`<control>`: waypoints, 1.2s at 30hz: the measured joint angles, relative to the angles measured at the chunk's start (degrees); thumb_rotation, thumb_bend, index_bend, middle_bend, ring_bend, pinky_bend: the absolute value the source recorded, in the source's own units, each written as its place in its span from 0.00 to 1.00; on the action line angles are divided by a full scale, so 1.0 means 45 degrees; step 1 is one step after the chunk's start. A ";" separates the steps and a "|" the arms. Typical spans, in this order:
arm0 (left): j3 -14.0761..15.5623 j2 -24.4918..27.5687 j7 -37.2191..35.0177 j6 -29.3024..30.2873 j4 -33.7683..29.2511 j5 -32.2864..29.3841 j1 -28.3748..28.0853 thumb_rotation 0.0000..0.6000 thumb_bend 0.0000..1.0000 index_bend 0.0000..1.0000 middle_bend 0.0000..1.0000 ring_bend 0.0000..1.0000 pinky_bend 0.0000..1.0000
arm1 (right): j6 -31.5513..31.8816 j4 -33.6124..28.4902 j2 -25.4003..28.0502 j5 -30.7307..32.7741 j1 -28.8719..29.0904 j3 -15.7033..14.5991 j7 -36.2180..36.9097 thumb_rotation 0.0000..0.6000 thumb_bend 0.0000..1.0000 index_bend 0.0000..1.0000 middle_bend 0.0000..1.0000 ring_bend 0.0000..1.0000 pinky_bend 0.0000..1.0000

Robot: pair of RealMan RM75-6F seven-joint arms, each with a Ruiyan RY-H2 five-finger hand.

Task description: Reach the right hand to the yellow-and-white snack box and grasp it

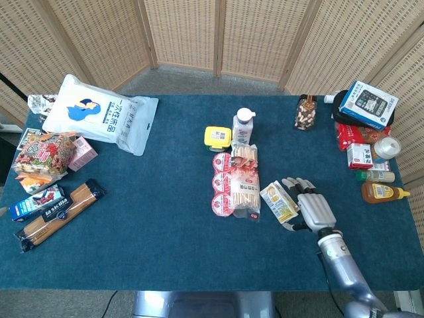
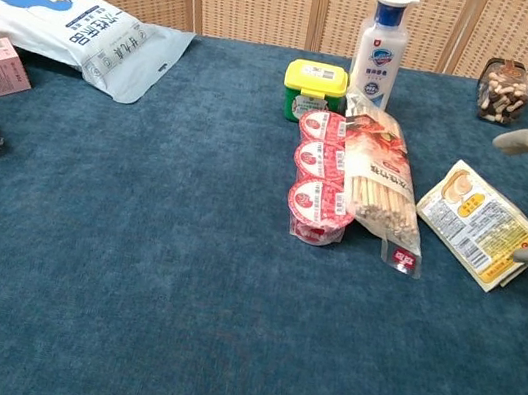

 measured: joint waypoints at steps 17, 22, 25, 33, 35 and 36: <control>-0.0072 -0.0109 0.0380 -0.0291 0.0072 -0.0300 -0.0078 1.00 0.00 0.19 0.00 0.00 0.00 | -0.1280 0.2166 -0.1672 0.2978 0.1821 0.0562 -0.0049 1.00 0.04 0.00 0.05 0.08 0.07; -0.0089 -0.0139 0.0482 -0.0390 0.0071 -0.0368 -0.0113 1.00 0.00 0.19 0.00 0.00 0.00 | -0.1278 0.2738 -0.1906 0.2659 0.1770 0.0241 0.0439 1.00 0.19 0.24 0.58 0.65 0.66; -0.0074 -0.0139 0.0520 -0.0419 0.0048 -0.0339 -0.0123 1.00 0.00 0.19 0.00 0.00 0.00 | -0.1291 0.3052 -0.2022 0.2512 0.1714 0.0086 0.0666 1.00 0.31 0.46 0.81 0.88 0.93; -0.0072 -0.0160 0.0648 -0.0407 -0.0030 -0.0332 -0.0117 1.00 0.00 0.19 0.00 0.00 0.00 | -0.0730 0.3268 -0.2014 0.1557 0.1410 -0.0072 0.1377 1.00 0.40 0.56 1.00 1.00 1.00; -0.0070 -0.0158 0.0659 -0.0409 -0.0038 -0.0317 -0.0118 1.00 0.00 0.19 0.00 0.00 0.00 | -0.0428 0.3177 -0.1898 0.1241 0.1254 -0.0117 0.1556 1.00 0.40 0.56 1.00 1.00 1.00; -0.0067 -0.0159 0.0661 -0.0406 -0.0040 -0.0303 -0.0119 1.00 0.00 0.19 0.00 0.00 0.00 | -0.0323 0.3109 -0.1825 0.1128 0.1182 -0.0138 0.1653 1.00 0.40 0.56 1.00 1.00 1.00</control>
